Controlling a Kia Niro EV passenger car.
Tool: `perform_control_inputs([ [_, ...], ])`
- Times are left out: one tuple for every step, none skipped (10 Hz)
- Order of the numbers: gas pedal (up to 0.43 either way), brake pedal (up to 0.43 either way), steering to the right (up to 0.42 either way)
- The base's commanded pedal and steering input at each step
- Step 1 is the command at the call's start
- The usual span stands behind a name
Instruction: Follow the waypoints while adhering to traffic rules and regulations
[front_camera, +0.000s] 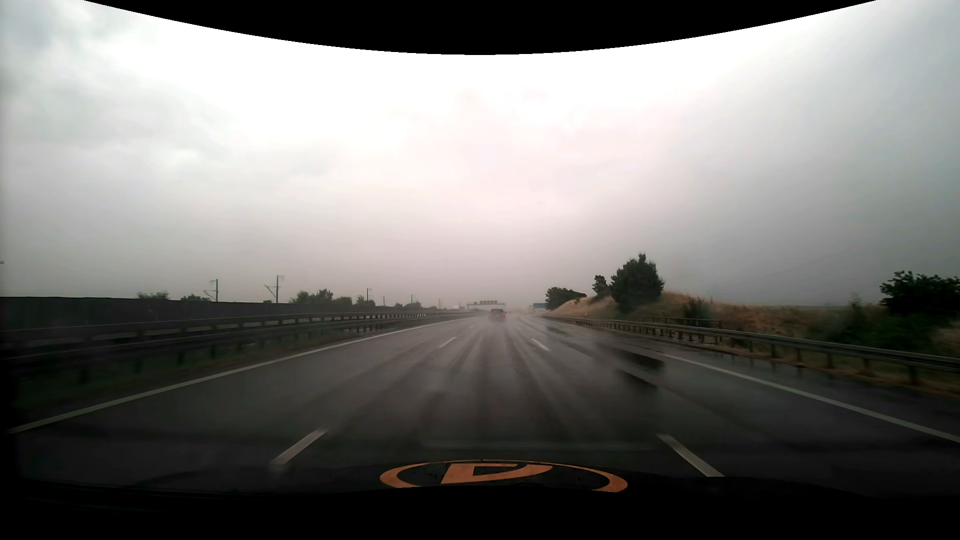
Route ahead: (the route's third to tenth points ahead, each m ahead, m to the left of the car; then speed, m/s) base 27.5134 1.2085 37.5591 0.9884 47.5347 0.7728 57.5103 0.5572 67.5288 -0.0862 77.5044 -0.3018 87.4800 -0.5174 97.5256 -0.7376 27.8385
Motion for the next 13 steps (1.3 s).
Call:
perform_control_inputs([
  [0.220,0.000,0.003],
  [0.197,0.000,0.003],
  [0.197,0.000,0.002],
  [0.197,0.000,0.003],
  [0.197,0.000,0.002],
  [0.197,0.000,0.002],
  [0.197,0.000,0.002],
  [0.197,0.000,0.002],
  [0.197,0.000,0.002],
  [0.197,0.000,0.001],
  [0.209,0.000,0.001],
  [0.209,0.000,0.001],
  [0.209,0.000,0.001],
])
